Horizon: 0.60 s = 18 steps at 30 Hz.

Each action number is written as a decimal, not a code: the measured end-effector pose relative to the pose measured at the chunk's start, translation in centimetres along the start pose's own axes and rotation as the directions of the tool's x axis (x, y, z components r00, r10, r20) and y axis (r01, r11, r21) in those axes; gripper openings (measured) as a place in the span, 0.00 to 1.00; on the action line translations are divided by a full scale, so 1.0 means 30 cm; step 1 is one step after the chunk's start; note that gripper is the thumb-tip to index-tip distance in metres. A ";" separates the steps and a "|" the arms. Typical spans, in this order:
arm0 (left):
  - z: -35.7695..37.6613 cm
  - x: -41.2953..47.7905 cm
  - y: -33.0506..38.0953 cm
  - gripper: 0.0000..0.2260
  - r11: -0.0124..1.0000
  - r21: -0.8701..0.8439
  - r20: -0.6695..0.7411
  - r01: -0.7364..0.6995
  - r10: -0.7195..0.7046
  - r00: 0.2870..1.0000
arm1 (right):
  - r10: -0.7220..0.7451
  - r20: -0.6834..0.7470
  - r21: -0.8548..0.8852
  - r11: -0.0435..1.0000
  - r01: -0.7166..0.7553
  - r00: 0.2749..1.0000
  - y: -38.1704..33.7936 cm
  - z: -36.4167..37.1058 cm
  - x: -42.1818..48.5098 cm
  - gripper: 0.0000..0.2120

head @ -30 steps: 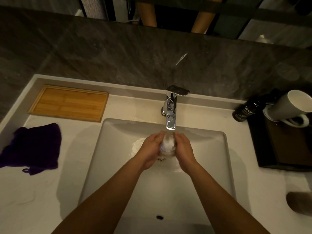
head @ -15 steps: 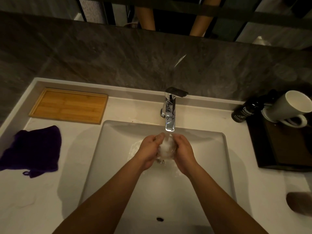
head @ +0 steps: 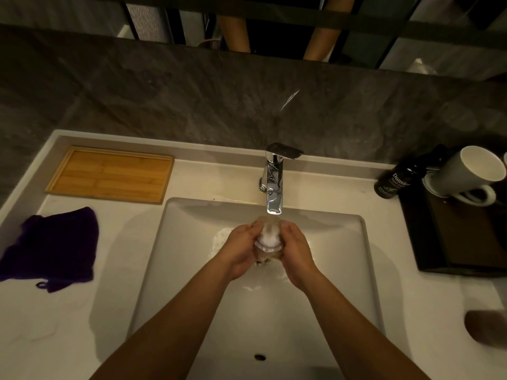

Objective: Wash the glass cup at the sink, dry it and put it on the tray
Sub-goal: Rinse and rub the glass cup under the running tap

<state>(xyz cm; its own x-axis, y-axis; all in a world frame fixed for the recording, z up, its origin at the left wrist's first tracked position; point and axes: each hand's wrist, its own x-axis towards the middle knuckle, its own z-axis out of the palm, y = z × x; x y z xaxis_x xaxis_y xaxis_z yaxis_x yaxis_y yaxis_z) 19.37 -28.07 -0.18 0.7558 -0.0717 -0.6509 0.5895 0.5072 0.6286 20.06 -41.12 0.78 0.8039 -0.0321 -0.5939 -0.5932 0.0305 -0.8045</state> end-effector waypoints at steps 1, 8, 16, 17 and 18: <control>-0.008 0.000 0.003 0.14 0.998 0.060 -0.001 0.020 -0.020 1.000 | -0.016 0.014 -0.033 0.999 0.017 1.000 -0.003 -0.007 -0.001 0.15; -0.003 -0.033 0.002 0.15 0.991 -0.079 -0.041 -0.111 0.108 0.993 | -0.225 0.184 -0.326 0.904 0.276 0.957 -0.015 -0.083 -0.051 0.15; 0.007 -0.057 0.027 0.10 0.985 -0.106 -0.094 -0.135 0.125 0.988 | -0.703 0.265 -0.681 0.349 0.644 0.660 -0.248 -0.149 -0.072 0.24; 0.010 -0.057 0.029 0.08 0.986 -0.103 -0.083 -0.133 0.124 0.989 | -0.729 0.294 -0.713 0.264 0.650 0.619 -0.290 -0.135 -0.070 0.25; 0.014 -0.058 0.032 0.08 0.986 -0.097 -0.074 -0.134 0.127 0.989 | -0.733 0.332 -0.738 0.190 0.648 0.594 -0.330 -0.119 -0.065 0.27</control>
<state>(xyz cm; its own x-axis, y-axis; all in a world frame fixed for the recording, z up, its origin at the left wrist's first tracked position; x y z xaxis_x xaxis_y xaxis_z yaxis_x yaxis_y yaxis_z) 18.76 -27.82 1.73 0.8012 0.0571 -0.5956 0.4529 0.5928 0.6660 24.22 -44.92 9.89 0.9265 0.2908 0.2388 0.3756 -0.7521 -0.5416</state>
